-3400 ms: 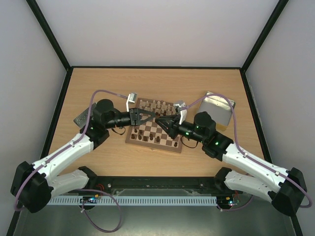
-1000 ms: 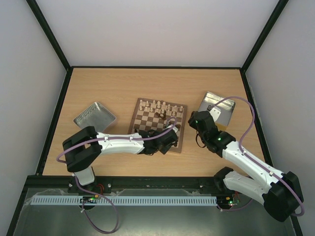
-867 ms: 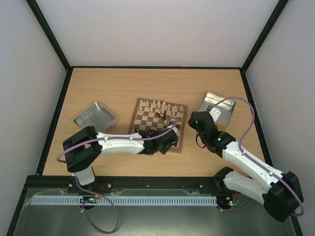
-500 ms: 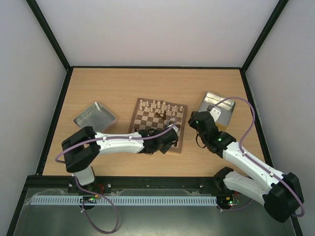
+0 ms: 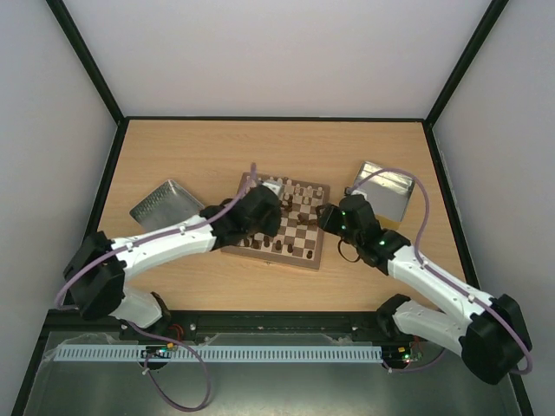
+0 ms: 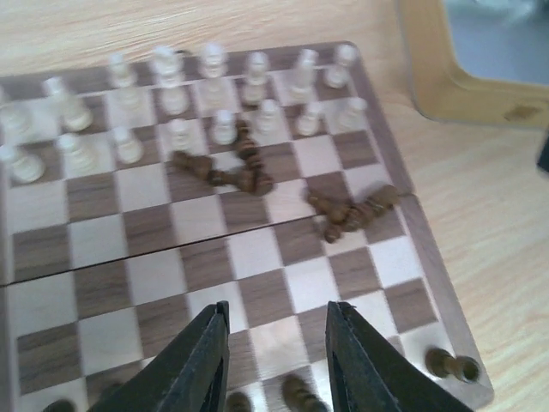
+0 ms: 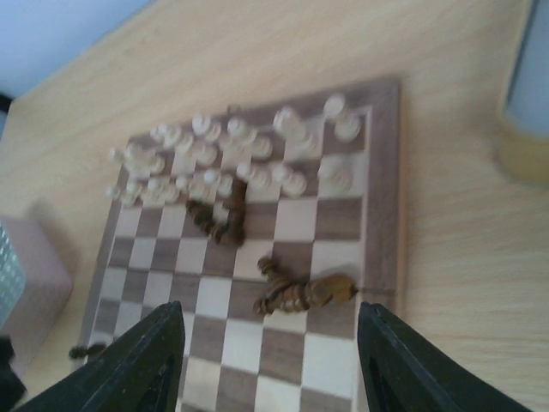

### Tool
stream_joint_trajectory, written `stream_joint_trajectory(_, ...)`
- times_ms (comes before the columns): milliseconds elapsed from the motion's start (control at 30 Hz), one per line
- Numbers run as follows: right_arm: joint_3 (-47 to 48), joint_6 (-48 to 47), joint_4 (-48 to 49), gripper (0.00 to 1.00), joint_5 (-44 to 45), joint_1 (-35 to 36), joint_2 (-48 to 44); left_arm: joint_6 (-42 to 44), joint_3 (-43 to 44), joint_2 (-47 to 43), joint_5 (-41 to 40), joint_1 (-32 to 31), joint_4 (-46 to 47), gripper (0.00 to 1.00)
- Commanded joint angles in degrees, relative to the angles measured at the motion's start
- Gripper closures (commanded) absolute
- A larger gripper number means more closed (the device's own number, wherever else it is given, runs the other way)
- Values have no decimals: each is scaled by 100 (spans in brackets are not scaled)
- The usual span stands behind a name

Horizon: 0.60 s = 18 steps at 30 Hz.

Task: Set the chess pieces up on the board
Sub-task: Adjust the chess piece on the chessboard.

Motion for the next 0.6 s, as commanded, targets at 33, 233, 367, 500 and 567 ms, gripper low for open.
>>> stream_joint_trajectory(33,78,-377,-58,54,-1015,-5,665,-634,-678,-623,844,833,250,65)
stream_joint_trajectory(233,304,-637,-395,66,-1055,191,1401,-598,-1075,-889,1438,1483,222,65)
stream_joint_trajectory(367,528,-727,-380,67,-1074,335,1753,-470,-1085,-780,1754,1701,51,67)
stream_joint_trajectory(500,945,-853,-376,67,-1000,425,2177,-593,-1136,-782,1715,1882,0,69)
stream_joint_trajectory(567,1343,-907,-479,67,-956,481,2426,-687,-1193,-828,1693,1989,-3,69)
